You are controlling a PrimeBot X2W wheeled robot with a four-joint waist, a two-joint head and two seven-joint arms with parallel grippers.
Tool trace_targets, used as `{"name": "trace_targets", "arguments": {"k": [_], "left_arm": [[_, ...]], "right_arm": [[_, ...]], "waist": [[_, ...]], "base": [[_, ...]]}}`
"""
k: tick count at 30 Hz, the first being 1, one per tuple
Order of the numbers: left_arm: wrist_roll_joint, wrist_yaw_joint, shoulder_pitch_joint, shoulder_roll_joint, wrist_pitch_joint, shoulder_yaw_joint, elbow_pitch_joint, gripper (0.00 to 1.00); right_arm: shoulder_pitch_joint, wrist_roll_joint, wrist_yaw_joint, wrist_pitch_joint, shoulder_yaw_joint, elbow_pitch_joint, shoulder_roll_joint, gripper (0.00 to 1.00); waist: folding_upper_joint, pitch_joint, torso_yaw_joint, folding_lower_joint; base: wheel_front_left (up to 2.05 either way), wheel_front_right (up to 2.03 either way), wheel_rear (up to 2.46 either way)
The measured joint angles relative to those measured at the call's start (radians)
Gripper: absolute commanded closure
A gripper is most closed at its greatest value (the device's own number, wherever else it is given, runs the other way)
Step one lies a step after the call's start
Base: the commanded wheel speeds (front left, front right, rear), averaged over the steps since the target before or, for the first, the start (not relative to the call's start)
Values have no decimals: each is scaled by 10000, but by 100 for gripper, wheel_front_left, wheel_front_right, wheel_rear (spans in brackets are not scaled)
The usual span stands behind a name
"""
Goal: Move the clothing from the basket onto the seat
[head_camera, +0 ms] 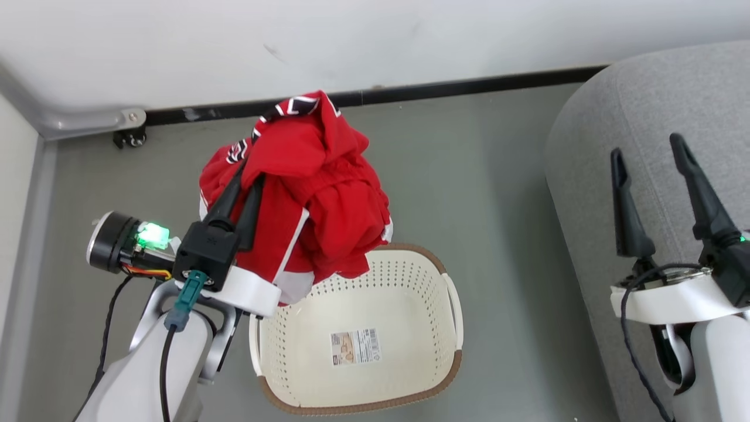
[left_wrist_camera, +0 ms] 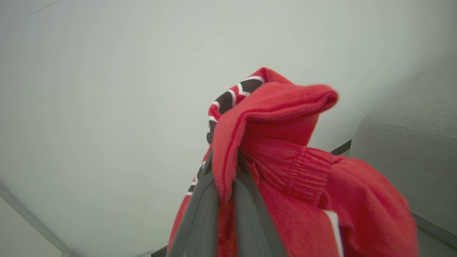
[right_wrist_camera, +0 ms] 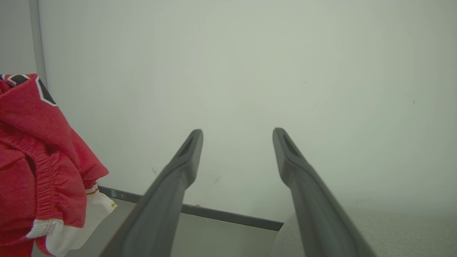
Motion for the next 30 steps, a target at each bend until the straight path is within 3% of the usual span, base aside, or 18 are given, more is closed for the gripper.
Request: {"name": "trace_targets", "arguments": {"k": [8, 18, 30], "left_arm": [[-562, -433, 438, 6, 0, 46, 228, 100], [-1005, -644, 880, -61, 0, 180, 276, 100], [-1480, -1459, 1011, -50, 2, 180, 82, 100]], "right_arm": [[429, 46, 0, 0, 207, 291, -42, 0], [706, 359, 0, 48, 823, 474, -77, 0], [846, 763, 0, 504, 2353, 568, -909, 0]], "waist": [[0, -716, 2, 0], [0, -1432, 4, 0], [0, -2176, 116, 0]], "base": [[0, 0, 0], [0, 0, 0], [0, 0, 0]]}}
